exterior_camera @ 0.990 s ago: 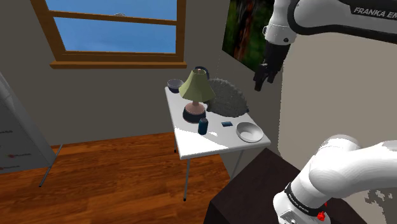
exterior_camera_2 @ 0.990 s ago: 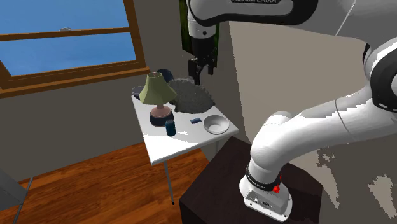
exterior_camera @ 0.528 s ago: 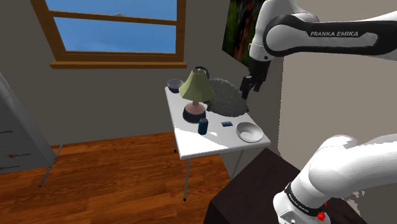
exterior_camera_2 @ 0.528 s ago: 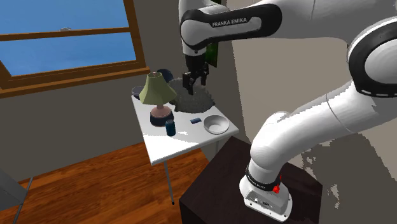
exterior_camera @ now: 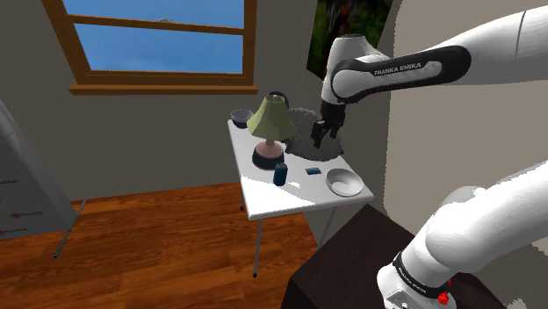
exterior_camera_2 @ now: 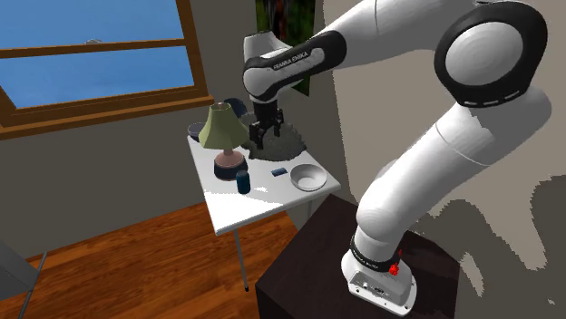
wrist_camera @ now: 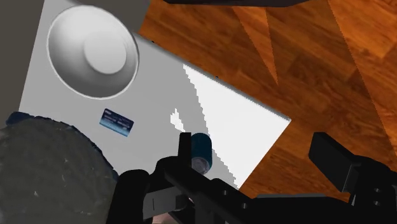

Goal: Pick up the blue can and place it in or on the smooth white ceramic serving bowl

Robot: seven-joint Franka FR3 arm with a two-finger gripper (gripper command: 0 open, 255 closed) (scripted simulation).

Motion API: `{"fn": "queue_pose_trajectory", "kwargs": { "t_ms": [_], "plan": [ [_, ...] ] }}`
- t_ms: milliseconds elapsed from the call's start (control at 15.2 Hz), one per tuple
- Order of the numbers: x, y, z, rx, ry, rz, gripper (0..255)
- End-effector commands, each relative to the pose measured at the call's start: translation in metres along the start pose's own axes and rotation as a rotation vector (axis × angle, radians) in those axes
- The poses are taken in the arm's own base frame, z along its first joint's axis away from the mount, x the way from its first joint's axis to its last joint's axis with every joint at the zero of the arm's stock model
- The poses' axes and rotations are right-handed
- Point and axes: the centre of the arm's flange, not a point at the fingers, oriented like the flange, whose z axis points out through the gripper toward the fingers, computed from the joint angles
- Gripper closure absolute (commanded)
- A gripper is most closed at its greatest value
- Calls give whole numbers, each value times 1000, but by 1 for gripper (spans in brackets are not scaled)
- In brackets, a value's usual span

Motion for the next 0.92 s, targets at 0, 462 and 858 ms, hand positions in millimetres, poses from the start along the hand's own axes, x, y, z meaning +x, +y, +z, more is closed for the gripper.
{"fn": "queue_pose_trajectory", "kwargs": {
  "t_ms": [0, 462, 858],
  "plan": [
    [13, 3, 19, 5, 2, 0, 0],
    [69, 13, 93, 22, 2, -1, 0],
    [116, 21, 156, 36, 2, -2, 0]
  ]
}}
